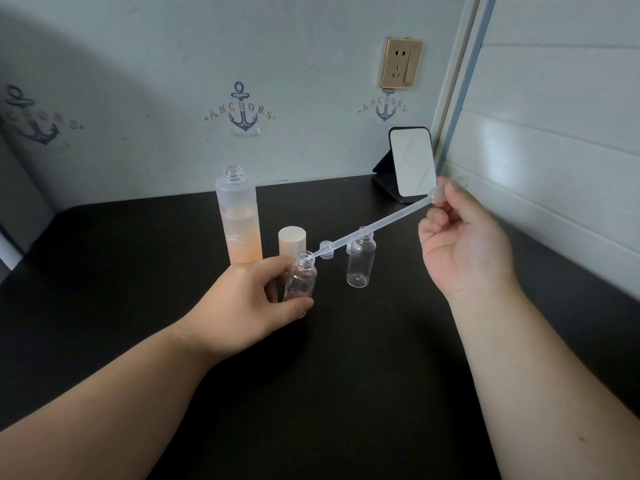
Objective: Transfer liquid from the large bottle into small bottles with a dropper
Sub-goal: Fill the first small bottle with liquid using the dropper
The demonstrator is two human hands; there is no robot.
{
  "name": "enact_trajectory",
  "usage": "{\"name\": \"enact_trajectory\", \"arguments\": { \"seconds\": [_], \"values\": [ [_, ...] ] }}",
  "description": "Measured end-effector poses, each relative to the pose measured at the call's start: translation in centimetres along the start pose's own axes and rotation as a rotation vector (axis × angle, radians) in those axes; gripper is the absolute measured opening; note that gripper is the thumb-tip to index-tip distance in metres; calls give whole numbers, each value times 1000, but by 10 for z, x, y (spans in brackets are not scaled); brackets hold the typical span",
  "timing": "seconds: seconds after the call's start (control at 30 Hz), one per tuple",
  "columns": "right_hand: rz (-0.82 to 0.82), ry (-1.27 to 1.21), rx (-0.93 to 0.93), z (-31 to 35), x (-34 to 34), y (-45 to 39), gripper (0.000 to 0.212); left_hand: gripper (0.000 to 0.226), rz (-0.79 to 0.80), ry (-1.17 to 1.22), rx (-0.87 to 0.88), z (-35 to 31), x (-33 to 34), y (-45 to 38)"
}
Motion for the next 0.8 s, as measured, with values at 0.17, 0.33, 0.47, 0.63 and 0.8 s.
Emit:
{"name": "enact_trajectory", "arguments": {
  "seconds": [0.17,0.33,0.47,0.63,0.8],
  "values": [
    [23,7,-2,0,0,0,20,26,5,-5,5,0,0,0],
    [26,21,-22,1,1,1,21,26,3,-13,6,0,0,0],
    [-18,10,4,-1,1,1,21,26,-6,-2,1,1,1,-1],
    [-30,5,19,-3,1,3,23,22,19,14,-14,1,1,-2],
    [-57,-21,32,-2,-1,2,23,26,39,1,-17,-2,1,-3]
  ]
}}
Point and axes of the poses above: each hand's wrist, its own y-axis away from the middle knuckle, its own x-axis out of the palm, z = x × y, the point moved 3 cm from there along -y, towards the middle knuckle, and after that the axes turned 6 degrees about -x, right-handed, at the moved point
